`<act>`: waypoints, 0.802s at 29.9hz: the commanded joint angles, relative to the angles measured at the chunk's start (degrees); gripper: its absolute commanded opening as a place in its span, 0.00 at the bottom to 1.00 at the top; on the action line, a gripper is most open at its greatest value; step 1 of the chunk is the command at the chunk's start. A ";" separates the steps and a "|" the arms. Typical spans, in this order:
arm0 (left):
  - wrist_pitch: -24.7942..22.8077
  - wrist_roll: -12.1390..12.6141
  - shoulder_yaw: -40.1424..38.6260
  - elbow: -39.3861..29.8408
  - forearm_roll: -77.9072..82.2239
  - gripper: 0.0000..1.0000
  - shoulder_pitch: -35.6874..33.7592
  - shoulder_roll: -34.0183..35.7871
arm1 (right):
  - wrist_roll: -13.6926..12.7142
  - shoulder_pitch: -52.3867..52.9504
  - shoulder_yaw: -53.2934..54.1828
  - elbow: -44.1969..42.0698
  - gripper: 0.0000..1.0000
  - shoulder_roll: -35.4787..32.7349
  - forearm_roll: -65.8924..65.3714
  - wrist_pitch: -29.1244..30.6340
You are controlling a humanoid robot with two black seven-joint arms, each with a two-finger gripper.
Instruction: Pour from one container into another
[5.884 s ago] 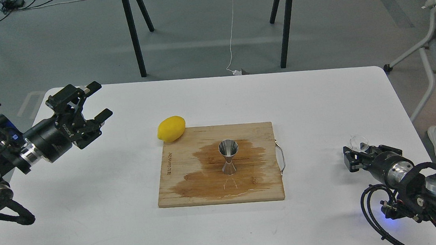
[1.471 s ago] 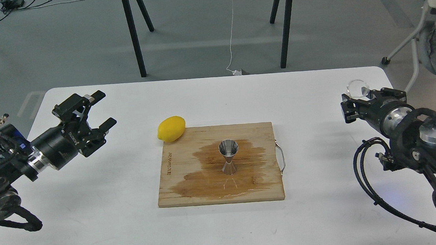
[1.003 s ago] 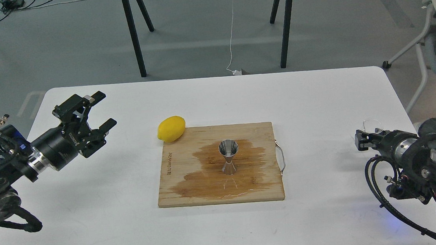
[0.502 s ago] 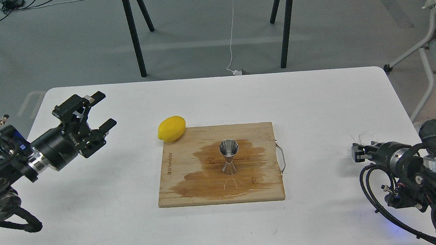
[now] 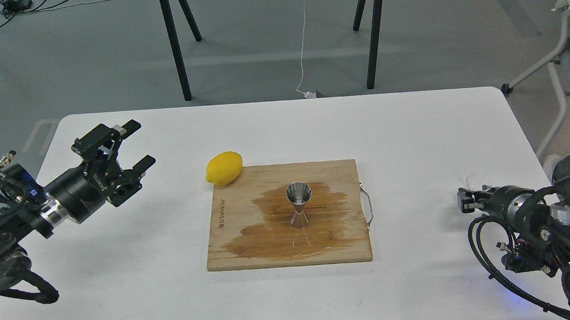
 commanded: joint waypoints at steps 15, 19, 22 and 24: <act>0.00 0.00 0.09 0.00 0.01 0.94 0.41 -0.09 | 0.09 0.00 0.06 0.62 0.92 0.00 -0.09 -0.01; 0.00 0.00 0.09 0.00 0.01 0.94 0.50 -0.09 | 0.09 0.00 -0.03 0.62 0.71 0.00 -0.17 -0.01; 0.00 0.00 0.09 0.00 0.01 0.94 0.50 -0.09 | 0.18 0.00 -0.03 0.71 0.32 0.00 -0.35 -0.01; 0.00 0.00 0.09 0.00 0.01 0.94 0.50 -0.09 | 0.26 -0.08 -0.12 0.80 0.19 0.00 -0.52 -0.01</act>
